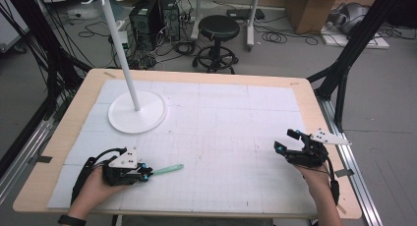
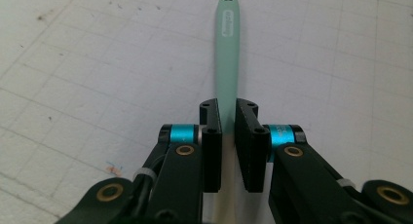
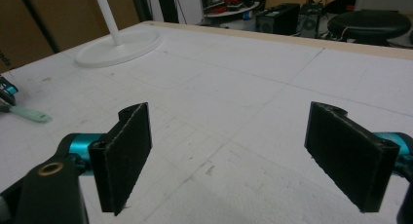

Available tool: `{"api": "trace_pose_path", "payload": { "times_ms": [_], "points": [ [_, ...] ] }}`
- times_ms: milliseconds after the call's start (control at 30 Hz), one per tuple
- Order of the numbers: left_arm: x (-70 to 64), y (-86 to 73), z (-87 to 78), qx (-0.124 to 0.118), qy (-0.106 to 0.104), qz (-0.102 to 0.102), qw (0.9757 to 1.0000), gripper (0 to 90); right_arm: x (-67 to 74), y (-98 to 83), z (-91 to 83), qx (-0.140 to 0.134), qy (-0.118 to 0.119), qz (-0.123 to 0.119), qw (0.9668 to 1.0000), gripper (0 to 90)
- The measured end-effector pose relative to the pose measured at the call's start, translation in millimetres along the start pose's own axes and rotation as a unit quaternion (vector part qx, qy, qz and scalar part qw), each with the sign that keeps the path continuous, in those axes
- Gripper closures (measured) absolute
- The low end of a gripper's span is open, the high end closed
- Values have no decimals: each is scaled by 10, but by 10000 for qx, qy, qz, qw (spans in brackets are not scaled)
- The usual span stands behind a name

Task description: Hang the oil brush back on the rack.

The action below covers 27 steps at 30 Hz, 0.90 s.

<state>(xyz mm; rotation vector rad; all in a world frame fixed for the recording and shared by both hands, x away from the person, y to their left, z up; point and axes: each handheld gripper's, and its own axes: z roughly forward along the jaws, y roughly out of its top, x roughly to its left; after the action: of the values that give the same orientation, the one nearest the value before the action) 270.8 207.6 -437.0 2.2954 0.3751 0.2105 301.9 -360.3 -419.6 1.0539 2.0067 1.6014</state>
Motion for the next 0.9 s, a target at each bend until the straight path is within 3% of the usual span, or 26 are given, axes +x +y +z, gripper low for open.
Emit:
{"api": "trace_pose_path", "payload": {
  "times_ms": [167, 267, 367, 467, 600, 633, 667, 733, 767, 900],
  "points": [
    [23, 18, -91, -314, 263, -138, 9991, 818, -4, -4, 2, 17, -5, 14, 10000, 164],
    [53, 36, -161, -602, 442, -299, 9968, 818, -3, -4, 4, 16, -8, 13, 10000, 164],
    [98, 72, -243, -746, 622, -331, 9947, 819, -6, -3, 0, 14, -6, 10, 10000, 164],
    [137, 117, -322, -919, 810, -423, 9916, 818, -8, -4, -4, -4, -20, 36, 10000, 164],
    [199, 184, -461, -1234, 1061, -491, 9855, 818, -13, -6, -4, 2, -42, 51, 10000, 164],
    [222, 210, -509, -1326, 1175, -534, 9827, 819, -16, -7, -3, 2, -46, 49, 10000, 164],
    [240, 222, -543, -1381, 1205, -556, 9815, 818, -18, -9, -5, 9, -50, 55, 10000, 164],
    [273, 259, -631, -1574, 1405, -653, 9753, 818, -25, -11, -5, 3, -51, 30, 10000, 164],
    [298, 275, -685, -1625, 1474, -656, 9734, 818, -27, -12, -7, 11, -58, 40, 10000, 164],
    [375, 327, -887, -2011, 1843, -887, 9580, 819, -38, -15, -18, 23, -104, 73, 9999, 164]
  ]
}}
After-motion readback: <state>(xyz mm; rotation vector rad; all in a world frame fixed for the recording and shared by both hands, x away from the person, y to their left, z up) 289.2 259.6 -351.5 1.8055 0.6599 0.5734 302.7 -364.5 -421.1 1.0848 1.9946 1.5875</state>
